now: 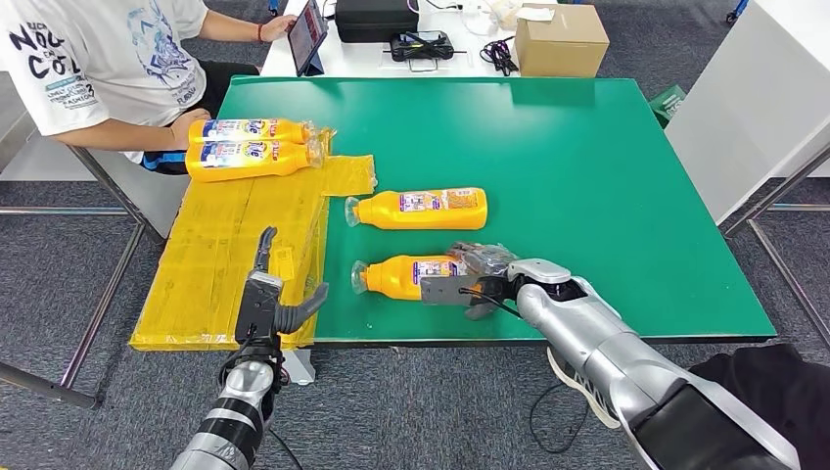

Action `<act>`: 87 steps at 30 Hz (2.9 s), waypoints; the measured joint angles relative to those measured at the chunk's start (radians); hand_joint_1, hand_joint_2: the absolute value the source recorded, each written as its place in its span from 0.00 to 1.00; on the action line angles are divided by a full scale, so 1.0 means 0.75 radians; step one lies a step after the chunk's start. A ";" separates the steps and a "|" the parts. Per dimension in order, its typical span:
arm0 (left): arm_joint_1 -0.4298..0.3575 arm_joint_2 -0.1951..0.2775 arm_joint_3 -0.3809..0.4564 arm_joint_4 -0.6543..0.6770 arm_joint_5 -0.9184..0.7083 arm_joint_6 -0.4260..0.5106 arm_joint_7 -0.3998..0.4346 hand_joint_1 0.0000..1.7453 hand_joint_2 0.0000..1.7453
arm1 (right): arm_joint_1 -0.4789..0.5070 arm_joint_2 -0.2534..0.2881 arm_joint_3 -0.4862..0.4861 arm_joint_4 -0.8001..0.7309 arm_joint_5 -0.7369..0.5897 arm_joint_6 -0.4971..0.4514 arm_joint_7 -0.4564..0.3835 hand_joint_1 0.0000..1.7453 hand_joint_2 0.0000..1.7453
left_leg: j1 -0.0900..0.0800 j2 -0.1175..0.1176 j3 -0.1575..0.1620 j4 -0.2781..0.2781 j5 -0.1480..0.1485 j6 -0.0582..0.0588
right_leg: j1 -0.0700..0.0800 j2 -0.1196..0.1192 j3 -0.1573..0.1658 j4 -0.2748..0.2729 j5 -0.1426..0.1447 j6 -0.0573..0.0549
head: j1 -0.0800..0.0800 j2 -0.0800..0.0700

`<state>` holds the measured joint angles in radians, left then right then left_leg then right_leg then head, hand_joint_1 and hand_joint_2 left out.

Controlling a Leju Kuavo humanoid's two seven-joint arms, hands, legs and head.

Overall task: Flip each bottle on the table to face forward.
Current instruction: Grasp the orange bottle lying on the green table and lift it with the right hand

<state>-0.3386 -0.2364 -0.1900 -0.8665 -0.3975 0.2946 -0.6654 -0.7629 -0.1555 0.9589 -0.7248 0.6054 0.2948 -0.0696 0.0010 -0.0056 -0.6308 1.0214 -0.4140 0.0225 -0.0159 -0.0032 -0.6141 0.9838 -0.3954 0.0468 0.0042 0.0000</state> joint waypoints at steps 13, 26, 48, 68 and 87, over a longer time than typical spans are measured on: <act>-0.014 -0.011 -0.019 0.029 0.004 -0.004 0.000 0.00 1.00 | -0.004 0.027 0.057 0.066 0.030 -0.005 0.006 0.00 1.00 | 0.000 0.000 0.000 0.000 0.000 0.000 | 0.000 0.000 0.000 0.000 0.000 0.000 | 0.000 0.000; -0.019 -0.011 -0.019 0.041 0.004 -0.004 0.000 0.00 1.00 | -0.014 0.039 0.069 0.092 0.033 -0.006 0.006 0.15 1.00 | 0.000 0.000 0.000 0.000 0.000 0.000 | 0.000 0.000 0.000 0.000 0.000 0.000 | 0.000 0.000; -0.020 -0.011 -0.013 0.045 0.007 -0.013 0.001 0.00 1.00 | 0.054 0.044 0.022 0.036 0.057 -0.229 0.010 1.00 1.00 | 0.000 0.001 0.001 0.000 0.001 0.001 | 0.000 0.000 0.001 0.000 0.001 0.001 | 0.000 0.000; 0.143 -0.013 0.045 -0.226 0.118 -0.198 0.135 0.00 1.00 | 0.737 0.246 -0.840 -1.008 0.196 -1.275 -0.290 1.00 1.00 | 0.000 -0.005 -0.004 -0.001 -0.001 0.001 | 0.000 -0.004 -0.002 0.000 -0.003 0.003 | 0.001 0.000; 0.212 0.013 -0.138 -0.480 0.856 -0.894 0.362 0.00 1.00 | 0.990 0.431 -1.083 -1.033 -0.118 -0.979 -0.623 1.00 1.00 | 0.000 -0.005 -0.003 -0.001 -0.001 0.001 | -0.001 -0.003 -0.002 -0.001 -0.002 0.004 | 0.000 0.000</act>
<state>-0.1792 -0.2266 -0.2935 -1.2265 0.2448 -0.3761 -0.3936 -0.0205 0.1677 0.1466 -1.4996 0.5166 -0.4394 -0.5367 0.0006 -0.0093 -0.6332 1.0207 -0.4145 0.0234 -0.0166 -0.0057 -0.6156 0.9834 -0.3973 0.0498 0.0045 0.0000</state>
